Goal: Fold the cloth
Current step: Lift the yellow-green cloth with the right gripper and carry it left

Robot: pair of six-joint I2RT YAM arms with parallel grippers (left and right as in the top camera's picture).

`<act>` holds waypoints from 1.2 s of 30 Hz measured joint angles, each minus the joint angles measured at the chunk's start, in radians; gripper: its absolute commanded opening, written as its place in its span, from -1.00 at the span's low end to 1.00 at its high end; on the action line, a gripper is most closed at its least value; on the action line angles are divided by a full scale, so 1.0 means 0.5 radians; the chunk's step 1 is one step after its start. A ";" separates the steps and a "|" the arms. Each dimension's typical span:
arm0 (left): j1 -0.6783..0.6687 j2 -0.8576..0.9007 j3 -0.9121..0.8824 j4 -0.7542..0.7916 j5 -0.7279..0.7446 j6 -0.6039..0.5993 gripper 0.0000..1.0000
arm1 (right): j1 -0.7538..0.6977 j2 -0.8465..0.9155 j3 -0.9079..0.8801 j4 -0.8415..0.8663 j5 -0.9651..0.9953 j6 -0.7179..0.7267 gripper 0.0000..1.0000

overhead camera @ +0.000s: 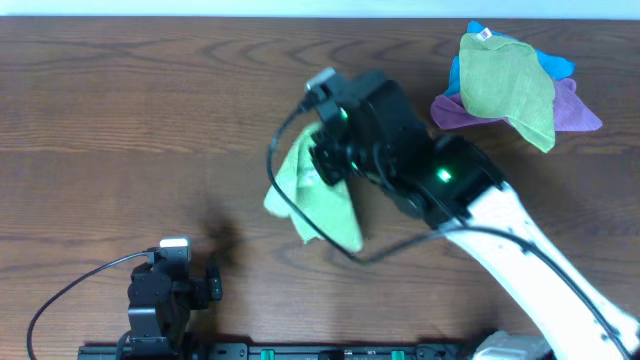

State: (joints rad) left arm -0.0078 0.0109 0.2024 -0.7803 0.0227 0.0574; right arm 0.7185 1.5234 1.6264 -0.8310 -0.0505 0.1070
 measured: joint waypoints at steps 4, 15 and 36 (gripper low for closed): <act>0.000 0.000 0.000 0.000 -0.001 0.001 0.90 | -0.092 0.185 -0.008 0.350 -0.155 0.061 -0.97; 0.000 0.000 0.000 0.000 -0.001 0.000 0.90 | -0.117 0.441 -0.013 0.724 -0.815 0.484 -0.97; 0.000 0.000 0.000 0.000 -0.001 0.001 0.91 | -0.376 0.433 -0.017 -0.305 -0.594 1.179 -0.98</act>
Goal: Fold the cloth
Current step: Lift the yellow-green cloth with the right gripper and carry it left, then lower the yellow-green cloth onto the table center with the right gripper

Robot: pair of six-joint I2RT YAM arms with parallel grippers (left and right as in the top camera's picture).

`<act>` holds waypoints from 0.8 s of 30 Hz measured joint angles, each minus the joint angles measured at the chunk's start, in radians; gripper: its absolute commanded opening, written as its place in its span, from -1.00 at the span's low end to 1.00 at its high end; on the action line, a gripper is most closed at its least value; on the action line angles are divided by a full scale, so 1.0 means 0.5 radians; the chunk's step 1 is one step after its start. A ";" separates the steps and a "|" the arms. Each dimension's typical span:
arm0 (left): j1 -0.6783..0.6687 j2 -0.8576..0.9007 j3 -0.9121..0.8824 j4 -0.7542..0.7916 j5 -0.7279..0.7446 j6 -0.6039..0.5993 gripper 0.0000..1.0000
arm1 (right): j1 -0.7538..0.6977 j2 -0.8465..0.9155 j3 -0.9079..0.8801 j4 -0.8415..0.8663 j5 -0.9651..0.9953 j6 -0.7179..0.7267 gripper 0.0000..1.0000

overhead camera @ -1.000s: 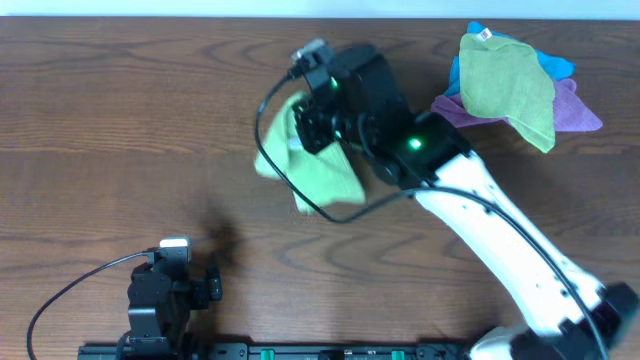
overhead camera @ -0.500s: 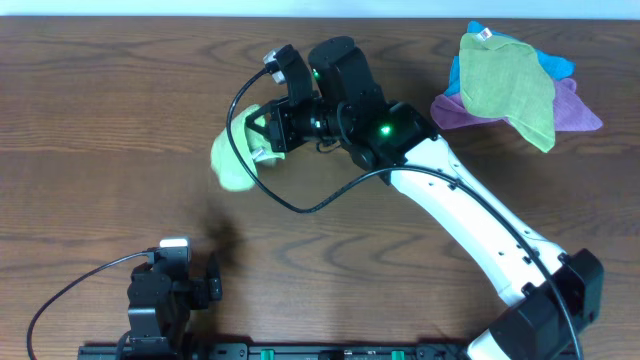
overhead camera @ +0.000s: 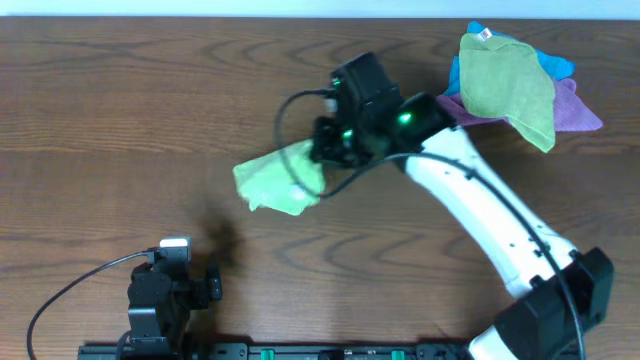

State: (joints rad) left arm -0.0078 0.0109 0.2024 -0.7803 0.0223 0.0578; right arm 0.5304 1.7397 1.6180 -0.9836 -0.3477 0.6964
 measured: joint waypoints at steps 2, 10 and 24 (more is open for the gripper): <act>0.000 0.000 0.000 0.000 0.000 0.000 0.91 | -0.123 0.000 0.000 -0.039 0.096 -0.007 -0.98; 0.000 0.000 0.000 0.000 0.000 -0.001 0.91 | -0.554 -0.014 -0.278 0.021 0.317 -0.186 -0.97; 0.000 0.000 0.000 0.000 0.000 -0.001 0.90 | -0.627 -0.015 -0.864 0.508 -0.136 -0.665 0.88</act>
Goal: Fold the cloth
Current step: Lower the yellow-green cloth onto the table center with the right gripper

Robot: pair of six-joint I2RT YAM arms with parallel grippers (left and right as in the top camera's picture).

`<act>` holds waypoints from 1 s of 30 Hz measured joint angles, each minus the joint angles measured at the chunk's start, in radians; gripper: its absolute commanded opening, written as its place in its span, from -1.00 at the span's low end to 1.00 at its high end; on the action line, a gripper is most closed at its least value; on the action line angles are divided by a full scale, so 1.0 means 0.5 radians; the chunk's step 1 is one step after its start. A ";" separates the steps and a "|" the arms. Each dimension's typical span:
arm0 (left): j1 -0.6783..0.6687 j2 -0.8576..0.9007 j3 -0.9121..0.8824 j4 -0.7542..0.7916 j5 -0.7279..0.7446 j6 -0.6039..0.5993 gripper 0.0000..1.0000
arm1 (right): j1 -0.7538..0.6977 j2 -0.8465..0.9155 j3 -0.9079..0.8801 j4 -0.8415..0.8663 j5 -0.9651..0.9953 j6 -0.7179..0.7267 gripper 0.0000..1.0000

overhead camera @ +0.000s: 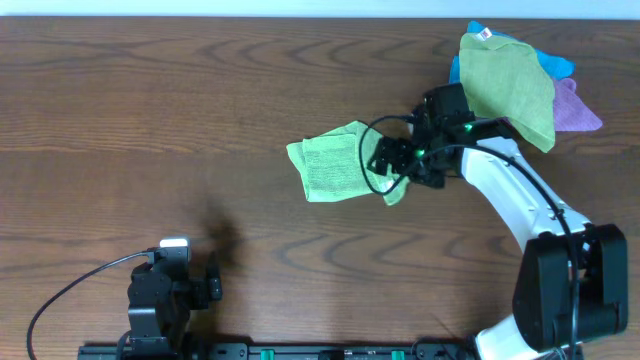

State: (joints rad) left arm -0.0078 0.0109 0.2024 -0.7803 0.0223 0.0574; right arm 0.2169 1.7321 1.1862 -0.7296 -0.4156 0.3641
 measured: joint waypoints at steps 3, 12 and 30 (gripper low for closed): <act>0.000 0.000 0.000 0.000 0.000 0.000 0.90 | 0.057 0.000 0.084 -0.016 -0.209 -0.127 0.82; 0.000 0.000 0.000 0.000 0.000 0.000 0.90 | 0.282 -0.011 0.249 -0.159 -0.065 0.182 0.69; 0.000 0.000 0.000 0.000 0.000 0.001 0.90 | 0.378 0.235 0.247 0.548 -0.288 1.187 0.33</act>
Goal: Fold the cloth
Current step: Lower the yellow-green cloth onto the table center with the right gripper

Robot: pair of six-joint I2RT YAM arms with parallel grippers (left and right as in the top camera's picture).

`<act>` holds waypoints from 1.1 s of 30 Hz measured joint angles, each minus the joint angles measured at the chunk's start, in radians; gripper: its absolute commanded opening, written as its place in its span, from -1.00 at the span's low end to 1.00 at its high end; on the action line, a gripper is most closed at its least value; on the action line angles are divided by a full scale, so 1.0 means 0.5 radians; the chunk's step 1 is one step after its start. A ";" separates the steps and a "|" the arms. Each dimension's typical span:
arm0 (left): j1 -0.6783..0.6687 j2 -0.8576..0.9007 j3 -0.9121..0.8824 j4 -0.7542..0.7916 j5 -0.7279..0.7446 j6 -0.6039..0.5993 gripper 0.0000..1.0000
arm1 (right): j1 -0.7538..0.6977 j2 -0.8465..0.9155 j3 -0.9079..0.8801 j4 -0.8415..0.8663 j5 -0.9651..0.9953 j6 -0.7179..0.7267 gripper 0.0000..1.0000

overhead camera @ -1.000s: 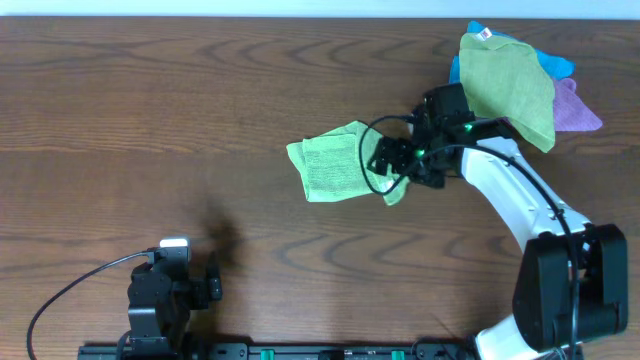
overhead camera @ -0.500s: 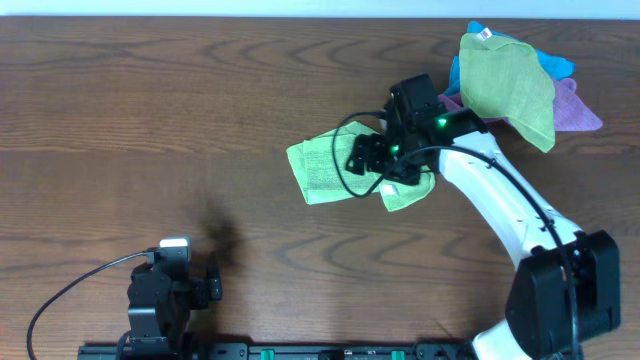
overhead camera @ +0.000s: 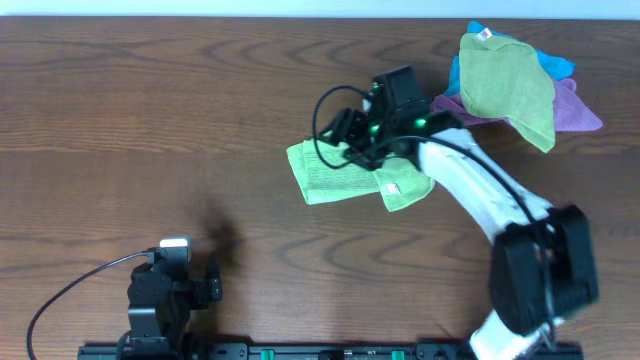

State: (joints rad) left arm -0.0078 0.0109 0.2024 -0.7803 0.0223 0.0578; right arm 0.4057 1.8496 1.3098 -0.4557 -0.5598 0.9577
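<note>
A light green cloth (overhead camera: 330, 175) lies spread on the wooden table (overhead camera: 150, 120) near the middle, with a flap (overhead camera: 405, 190) sticking out at its lower right. My right gripper (overhead camera: 347, 140) hovers over the cloth's upper edge; its fingers look spread and hold nothing. The white right arm reaches in from the lower right. My left gripper (overhead camera: 190, 285) rests at the front left edge, far from the cloth, and its jaws are not distinguishable.
A pile of cloths (overhead camera: 510, 85) in olive green, blue and purple sits at the back right, close to the right arm's elbow. A black cable loops from the left arm along the front edge.
My right gripper went from the cloth's right edge to its upper edge. The cloth stayed in place; its lower-right flap is now uncovered. The left arm has not moved.
The cloth hung bunched under my right gripper left of centre. It then lay crumpled further left with the gripper at its right end. After that it was spread out flatter near the middle, and now the gripper stands over its top edge.
</note>
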 measured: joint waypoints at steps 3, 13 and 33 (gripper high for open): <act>0.000 0.000 0.000 0.000 0.000 0.000 0.91 | 0.071 0.117 -0.001 0.233 -0.124 0.249 0.22; 0.000 0.000 0.000 0.000 0.000 0.000 0.90 | 0.180 0.399 0.178 0.374 -0.227 0.792 0.31; 0.000 0.000 0.000 0.000 0.000 0.000 0.90 | -0.073 0.634 0.240 0.555 -0.227 1.039 0.32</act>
State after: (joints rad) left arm -0.0078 0.0109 0.2024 -0.7803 0.0223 0.0578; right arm 0.3691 2.1666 1.4300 -0.1783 -0.6731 1.4773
